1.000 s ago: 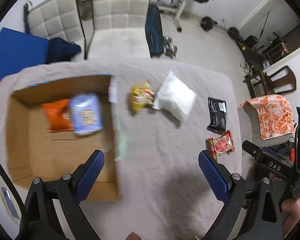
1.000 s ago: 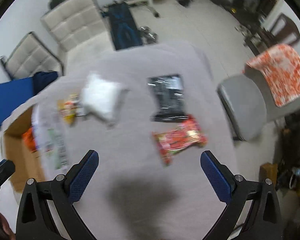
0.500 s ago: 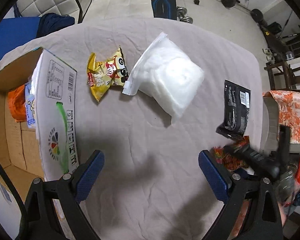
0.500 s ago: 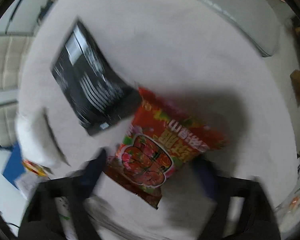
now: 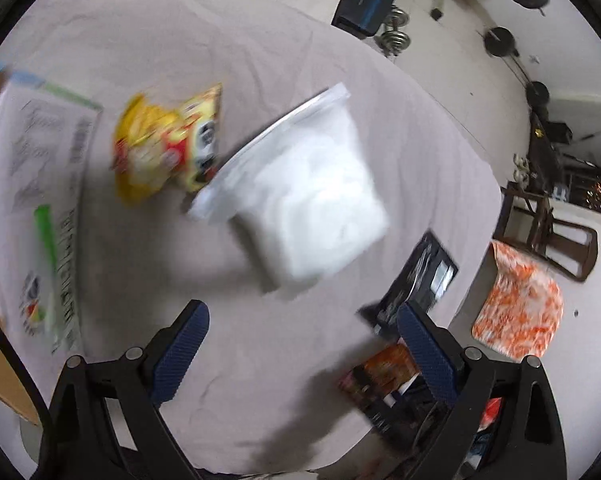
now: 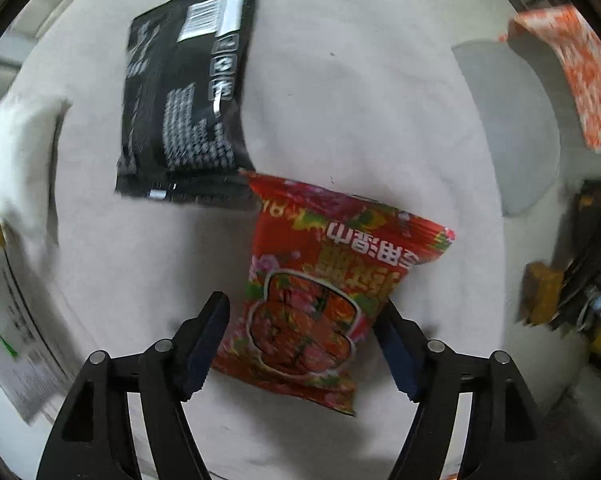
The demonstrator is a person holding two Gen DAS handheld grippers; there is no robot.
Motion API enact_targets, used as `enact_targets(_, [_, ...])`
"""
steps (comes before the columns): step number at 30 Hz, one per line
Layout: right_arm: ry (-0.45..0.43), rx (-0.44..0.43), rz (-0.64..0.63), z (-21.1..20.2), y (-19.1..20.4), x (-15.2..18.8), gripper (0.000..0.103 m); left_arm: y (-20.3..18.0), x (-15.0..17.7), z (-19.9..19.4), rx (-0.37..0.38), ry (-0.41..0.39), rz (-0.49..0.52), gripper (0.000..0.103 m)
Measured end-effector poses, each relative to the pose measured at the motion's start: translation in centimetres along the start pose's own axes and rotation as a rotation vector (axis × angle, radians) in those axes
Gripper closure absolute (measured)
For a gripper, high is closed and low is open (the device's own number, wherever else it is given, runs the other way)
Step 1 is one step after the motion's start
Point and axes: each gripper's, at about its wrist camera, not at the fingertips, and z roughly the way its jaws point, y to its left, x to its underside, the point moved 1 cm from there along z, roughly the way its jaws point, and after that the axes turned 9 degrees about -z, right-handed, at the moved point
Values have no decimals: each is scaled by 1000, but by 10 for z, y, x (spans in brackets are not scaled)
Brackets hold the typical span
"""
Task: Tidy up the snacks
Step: 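Grasp the white zip bag with the left tool while the right grasps the red floral bag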
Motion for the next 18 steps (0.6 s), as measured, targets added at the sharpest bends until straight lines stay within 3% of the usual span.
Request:
enact_targets(6, [-25, -39, 68, 1, -4, 7, 27, -18, -38, 35, -137, 4, -94, 6])
enact_targets(10, [-35, -24, 62, 0, 6, 9, 25, -27, -50, 56, -210, 18, -71, 4])
enact_targets(14, [-13, -25, 24, 13, 26, 3, 25, -41, -41, 68, -312, -26, 111, 6])
enact_targets(18, [21, -31, -28, 20, 34, 13, 28, -50, -5, 73, -405, -118, 439, 11])
